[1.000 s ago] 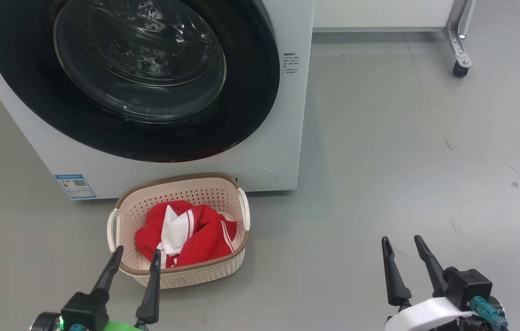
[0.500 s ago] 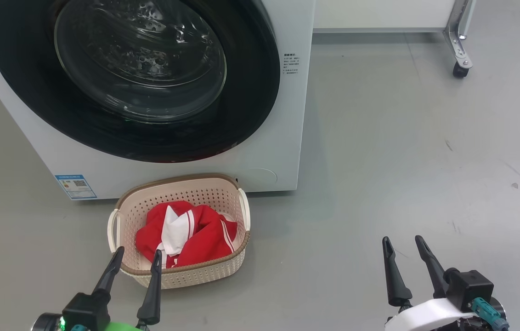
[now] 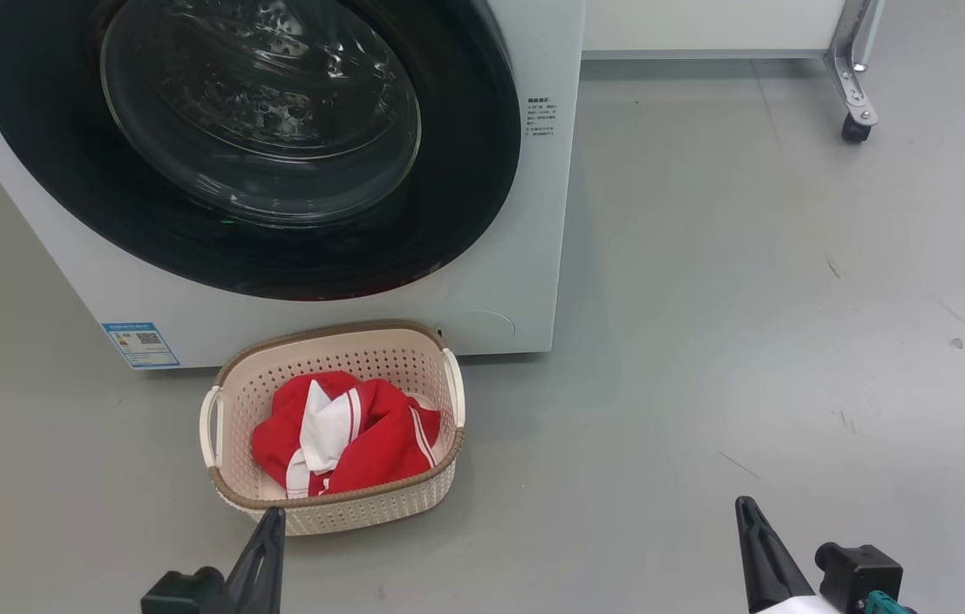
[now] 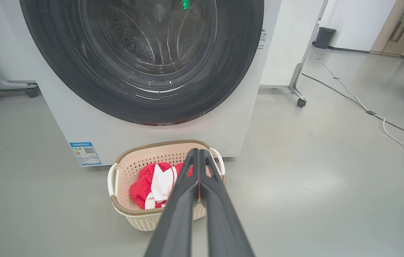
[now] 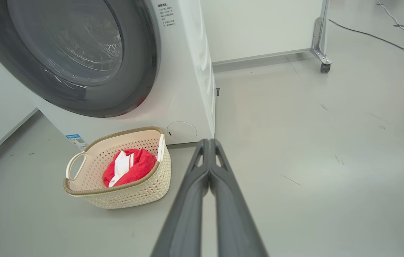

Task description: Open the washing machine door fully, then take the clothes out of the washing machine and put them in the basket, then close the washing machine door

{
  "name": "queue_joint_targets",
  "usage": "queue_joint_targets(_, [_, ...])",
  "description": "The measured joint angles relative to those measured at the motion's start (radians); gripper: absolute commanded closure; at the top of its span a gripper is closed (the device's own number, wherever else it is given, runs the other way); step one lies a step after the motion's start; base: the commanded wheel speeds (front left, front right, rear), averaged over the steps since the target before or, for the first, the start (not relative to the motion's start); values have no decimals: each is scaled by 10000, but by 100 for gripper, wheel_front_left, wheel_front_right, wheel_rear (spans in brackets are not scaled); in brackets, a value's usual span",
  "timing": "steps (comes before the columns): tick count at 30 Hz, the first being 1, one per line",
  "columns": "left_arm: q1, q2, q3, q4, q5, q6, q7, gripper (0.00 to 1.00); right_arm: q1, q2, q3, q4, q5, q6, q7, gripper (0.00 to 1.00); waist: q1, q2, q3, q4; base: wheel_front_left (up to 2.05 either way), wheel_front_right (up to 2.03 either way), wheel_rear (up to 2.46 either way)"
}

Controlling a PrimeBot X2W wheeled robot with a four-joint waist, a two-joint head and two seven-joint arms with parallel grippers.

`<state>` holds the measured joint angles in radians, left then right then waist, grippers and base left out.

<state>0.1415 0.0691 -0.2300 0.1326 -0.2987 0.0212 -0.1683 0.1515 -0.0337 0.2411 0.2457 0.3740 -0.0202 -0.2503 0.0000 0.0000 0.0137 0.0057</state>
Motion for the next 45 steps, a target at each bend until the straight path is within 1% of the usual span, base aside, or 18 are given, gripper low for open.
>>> queue_joint_targets(3, [25, -2, 2, -10, -382, -6, 0, 100, 13, 0, 0, -69, 268, 13, -2, 100, 0, 0, -2, -1, 0, 0, 0])
queue_joint_targets(9, [25, -8, 48, -52, -1244, -104, 19, 100, 12, 4, -104, -194, 1195, 92, 96, 100, 0, 0, -3, -3, 0, 0, 0])
queue_joint_targets(29, [-71, -21, 589, 36, -3971, -268, 539, 100, -163, -130, -702, -336, 3814, 194, 696, 100, 0, 0, -14, -15, 0, 0, 0])
queue_joint_targets(31, [-135, -15, 642, 67, -4272, -272, 579, 100, -218, -157, -752, -343, 4056, 278, 738, 100, 0, 0, -16, -16, 0, 0, 0])
queue_joint_targets(37, [-282, -4, 755, 155, -5045, -366, 723, 100, -313, -230, -915, -343, 4876, 297, 913, 100, 0, 0, -21, -19, 0, 0, 0])
queue_joint_targets(41, [-345, 4, 872, 207, -5607, -384, 848, 100, -435, -274, -1024, -341, 5398, 389, 1043, 100, 0, 0, -26, -22, 0, 0, 0])
queue_joint_targets(45, [-441, 13, 968, 244, -6157, -466, 920, 100, -498, -293, -1120, -334, 5902, 408, 1151, 100, 0, 0, -30, -24, 0, 0, 0])
